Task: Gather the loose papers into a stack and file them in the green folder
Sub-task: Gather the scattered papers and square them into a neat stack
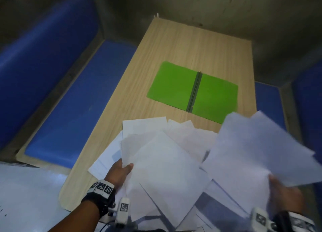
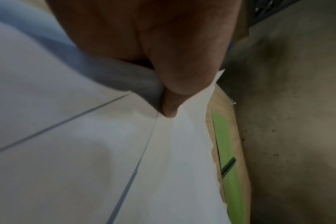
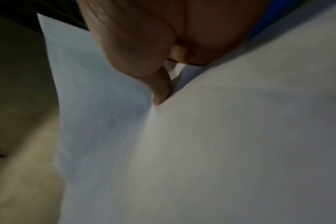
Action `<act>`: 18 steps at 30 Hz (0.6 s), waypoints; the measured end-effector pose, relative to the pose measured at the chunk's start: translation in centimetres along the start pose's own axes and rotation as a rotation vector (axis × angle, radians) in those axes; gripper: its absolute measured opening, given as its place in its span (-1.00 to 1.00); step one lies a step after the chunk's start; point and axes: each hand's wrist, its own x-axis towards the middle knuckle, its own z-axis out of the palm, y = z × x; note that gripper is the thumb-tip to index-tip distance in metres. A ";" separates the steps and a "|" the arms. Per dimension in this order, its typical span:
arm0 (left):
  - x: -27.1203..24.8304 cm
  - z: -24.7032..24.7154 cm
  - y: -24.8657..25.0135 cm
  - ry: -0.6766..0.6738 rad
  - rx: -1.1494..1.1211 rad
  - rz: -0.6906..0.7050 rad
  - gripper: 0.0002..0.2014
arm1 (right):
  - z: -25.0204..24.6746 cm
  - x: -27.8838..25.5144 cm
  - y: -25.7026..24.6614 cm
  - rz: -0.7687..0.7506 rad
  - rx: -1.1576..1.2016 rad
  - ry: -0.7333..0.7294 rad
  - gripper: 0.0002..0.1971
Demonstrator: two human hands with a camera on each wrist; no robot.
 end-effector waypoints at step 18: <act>-2.1 1.8 -0.6 -0.212 -0.304 -0.082 -0.26 | 18.5 -4.2 2.9 -0.221 -0.581 -0.610 -0.47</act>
